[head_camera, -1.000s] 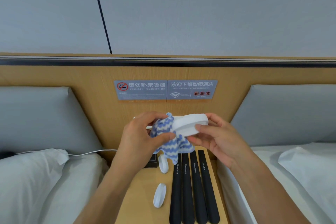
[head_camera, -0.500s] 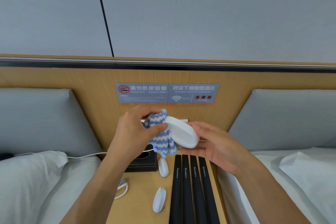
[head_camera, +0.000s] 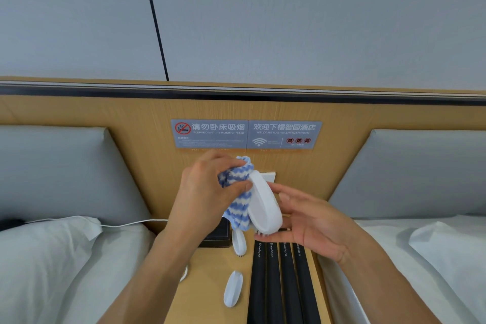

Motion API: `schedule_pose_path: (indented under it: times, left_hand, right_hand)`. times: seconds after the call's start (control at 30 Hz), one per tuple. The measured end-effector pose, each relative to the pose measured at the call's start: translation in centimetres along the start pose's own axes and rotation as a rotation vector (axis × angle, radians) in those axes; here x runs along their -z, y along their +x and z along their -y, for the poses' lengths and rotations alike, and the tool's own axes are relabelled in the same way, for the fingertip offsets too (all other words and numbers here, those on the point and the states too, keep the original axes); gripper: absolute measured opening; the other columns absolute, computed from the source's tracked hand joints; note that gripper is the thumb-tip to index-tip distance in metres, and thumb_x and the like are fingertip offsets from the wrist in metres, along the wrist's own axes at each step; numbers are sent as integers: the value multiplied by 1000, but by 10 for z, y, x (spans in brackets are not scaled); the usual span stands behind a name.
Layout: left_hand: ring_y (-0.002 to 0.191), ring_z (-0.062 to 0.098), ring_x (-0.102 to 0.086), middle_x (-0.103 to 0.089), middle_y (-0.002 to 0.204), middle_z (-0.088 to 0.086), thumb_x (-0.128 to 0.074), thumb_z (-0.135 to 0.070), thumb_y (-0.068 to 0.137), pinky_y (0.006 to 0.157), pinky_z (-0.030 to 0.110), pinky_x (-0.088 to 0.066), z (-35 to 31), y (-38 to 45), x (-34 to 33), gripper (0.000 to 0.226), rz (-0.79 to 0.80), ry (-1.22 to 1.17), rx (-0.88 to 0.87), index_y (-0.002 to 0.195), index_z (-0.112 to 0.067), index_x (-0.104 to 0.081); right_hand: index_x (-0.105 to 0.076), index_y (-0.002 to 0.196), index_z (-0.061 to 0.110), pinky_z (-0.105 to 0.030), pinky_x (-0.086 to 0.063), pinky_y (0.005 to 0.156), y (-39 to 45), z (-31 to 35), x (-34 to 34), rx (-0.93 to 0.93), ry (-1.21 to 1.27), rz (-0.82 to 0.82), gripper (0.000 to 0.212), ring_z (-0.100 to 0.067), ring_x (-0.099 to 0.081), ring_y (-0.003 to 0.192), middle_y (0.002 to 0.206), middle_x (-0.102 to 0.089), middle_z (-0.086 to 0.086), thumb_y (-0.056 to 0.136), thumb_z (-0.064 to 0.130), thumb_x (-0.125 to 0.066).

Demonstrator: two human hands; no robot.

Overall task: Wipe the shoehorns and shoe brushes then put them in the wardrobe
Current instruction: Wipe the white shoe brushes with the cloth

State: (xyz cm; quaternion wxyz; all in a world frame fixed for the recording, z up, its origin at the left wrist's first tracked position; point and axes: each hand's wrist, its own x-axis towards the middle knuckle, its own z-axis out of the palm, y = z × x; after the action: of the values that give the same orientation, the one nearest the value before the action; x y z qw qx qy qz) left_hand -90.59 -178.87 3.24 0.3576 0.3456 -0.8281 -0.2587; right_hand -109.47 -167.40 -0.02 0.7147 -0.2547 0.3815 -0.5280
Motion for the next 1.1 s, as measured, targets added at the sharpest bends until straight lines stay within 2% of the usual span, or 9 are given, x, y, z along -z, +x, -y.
schedule_pose_path:
  times: [0.2,0.33,0.43,0.53,0.63,0.8,0.87,1.0,1.1]
  left_hand:
    - [96,-8,-56,-59,99,-25,-82,-24,73,77,5,-43,-2,5,10,31,93,-49,-70,103,-26,-74]
    - [89,-2,-56,-62,101,-14,-81,-23,76,77,4,-40,-6,2,7,30,63,19,-104,105,-19,-75]
    - [85,1,-55,-63,101,-7,-80,-20,77,77,2,-37,-10,-6,3,30,52,64,-129,106,-13,-74]
    - [91,5,-56,-63,105,-6,-77,-15,80,79,5,-39,-14,-11,1,28,132,86,-178,108,-12,-73]
    - [103,11,-55,-60,113,-6,-72,-11,84,86,17,-43,-17,-12,4,26,251,112,-247,110,-15,-72]
    - [115,3,-50,-59,121,-16,-69,-12,87,92,25,-44,-14,-6,16,29,469,50,-337,112,-25,-72]
    - [114,3,-51,-61,120,-17,-69,-8,85,92,26,-46,-12,-2,18,33,457,37,-326,111,-28,-73]
    - [111,11,-54,-66,118,-11,-70,-7,84,91,31,-48,-17,2,7,32,292,98,-314,112,-22,-74]
    - [113,10,-52,-64,122,-13,-69,-8,87,93,30,-47,-16,4,4,33,301,86,-329,116,-22,-71]
  right_hand:
    - [-65,128,24,-51,-57,92,2,5,-5,2,-130,-89,52,-39,-63,119,128,-65,-24,82,0,-73]
    - [-67,126,30,-53,-57,90,1,11,-12,21,-150,-96,58,-42,-63,118,125,-65,-25,81,-6,-72]
    - [-66,128,27,-54,-57,89,1,13,-14,50,-155,-134,59,-44,-64,115,123,-66,-26,82,-10,-68]
    - [-66,127,23,-54,-57,89,0,14,-13,82,-165,-166,58,-43,-65,113,122,-67,-26,77,-7,-70]
    - [-70,122,23,-56,-55,92,-1,14,-9,108,-160,-178,54,-45,-64,114,124,-64,-28,77,-7,-70]
    - [-68,123,24,-53,-56,90,-2,12,-2,102,-166,-135,52,-43,-64,115,126,-65,-24,81,-8,-65]
    - [-66,126,26,-55,-55,91,-3,11,-2,89,-200,-114,54,-43,-63,116,127,-64,-25,83,-7,-65]
    - [-67,123,30,-54,-58,87,-4,18,-5,94,-235,-107,54,-44,-66,111,122,-66,-27,86,-9,-64]
    - [-62,130,33,-56,-57,88,-4,23,-4,106,-232,-118,61,-46,-65,112,123,-65,-28,88,-12,-61]
